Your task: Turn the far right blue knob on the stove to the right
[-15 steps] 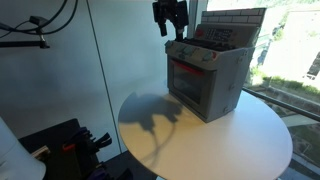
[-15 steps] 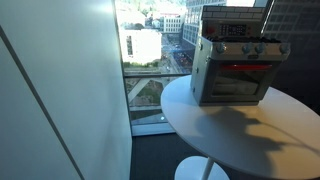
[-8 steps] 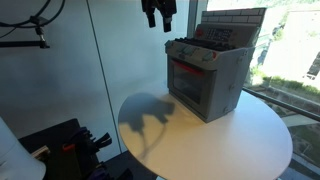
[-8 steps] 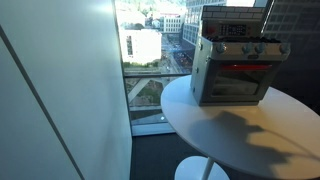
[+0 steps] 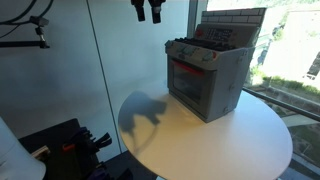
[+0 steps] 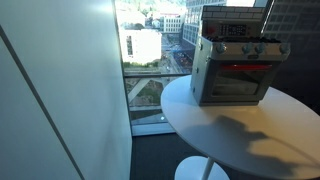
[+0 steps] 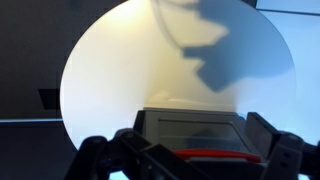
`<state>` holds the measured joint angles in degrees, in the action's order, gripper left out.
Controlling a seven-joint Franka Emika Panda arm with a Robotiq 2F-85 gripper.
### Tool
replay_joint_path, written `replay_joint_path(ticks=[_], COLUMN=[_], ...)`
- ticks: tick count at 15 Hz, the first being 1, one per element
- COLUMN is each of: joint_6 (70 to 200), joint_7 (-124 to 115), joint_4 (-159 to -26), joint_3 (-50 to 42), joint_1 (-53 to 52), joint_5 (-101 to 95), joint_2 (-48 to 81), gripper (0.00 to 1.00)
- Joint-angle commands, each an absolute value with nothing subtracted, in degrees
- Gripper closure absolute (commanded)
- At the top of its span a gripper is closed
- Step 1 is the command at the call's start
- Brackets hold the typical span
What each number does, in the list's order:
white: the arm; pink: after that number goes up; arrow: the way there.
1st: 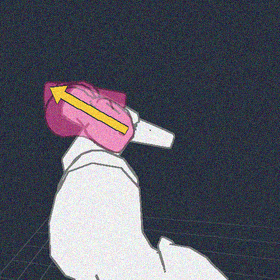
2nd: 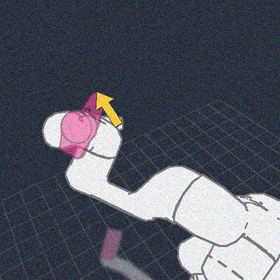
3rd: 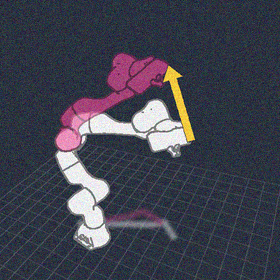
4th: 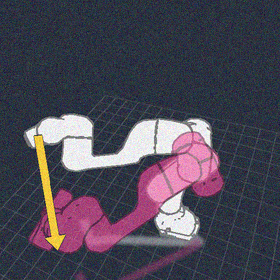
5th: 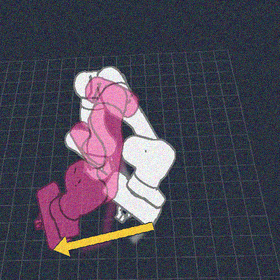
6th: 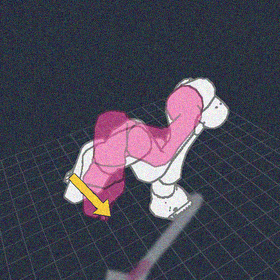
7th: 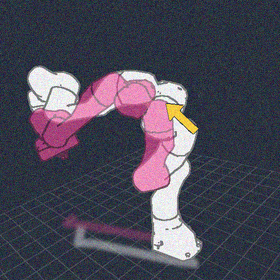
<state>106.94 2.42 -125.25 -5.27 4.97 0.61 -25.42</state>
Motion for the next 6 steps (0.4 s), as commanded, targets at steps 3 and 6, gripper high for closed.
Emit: replay_joint_path(ticks=[3,6], joint_6=[106.62,106.62], joint_7=[2.36,2.36], joint_4=[-125.12,-125.13], joint_3=[-5.05,-5.02], joint_1=[4.81,4.80], joint_5=[-0.27,-0.31], joint_2=[-26.10,-26.11], gripper=[0.00,0.00])
